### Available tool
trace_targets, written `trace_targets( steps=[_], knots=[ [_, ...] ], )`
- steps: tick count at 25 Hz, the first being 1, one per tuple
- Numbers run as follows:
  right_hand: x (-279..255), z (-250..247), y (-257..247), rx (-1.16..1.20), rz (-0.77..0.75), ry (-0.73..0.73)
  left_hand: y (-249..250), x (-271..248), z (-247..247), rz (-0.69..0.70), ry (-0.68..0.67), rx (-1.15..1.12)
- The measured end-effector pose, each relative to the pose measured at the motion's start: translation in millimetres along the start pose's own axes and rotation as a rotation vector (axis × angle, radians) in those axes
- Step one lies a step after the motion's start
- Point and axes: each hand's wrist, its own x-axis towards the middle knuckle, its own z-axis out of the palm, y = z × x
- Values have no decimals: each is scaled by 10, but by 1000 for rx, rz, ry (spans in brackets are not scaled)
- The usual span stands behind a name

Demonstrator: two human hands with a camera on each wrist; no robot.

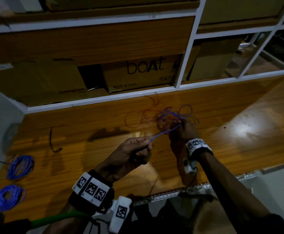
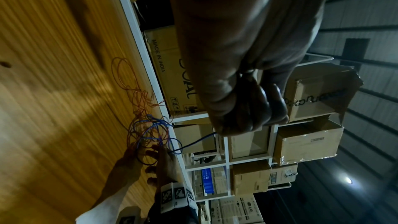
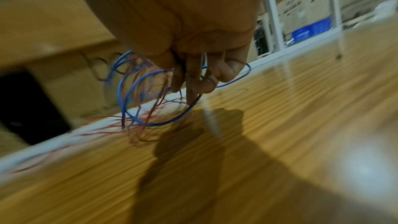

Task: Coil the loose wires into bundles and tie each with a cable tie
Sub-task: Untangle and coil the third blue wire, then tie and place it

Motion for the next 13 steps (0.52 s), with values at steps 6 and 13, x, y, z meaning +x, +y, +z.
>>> trace_targets(
  steps=[6, 13],
  knots=[
    [238, -227, -109, -90, 53, -203, -23, -76, -86, 30, 69, -43],
    [-339, -467, -516, -459, -131, -228, 80, -74, -160, 95, 208, -305]
  ],
)
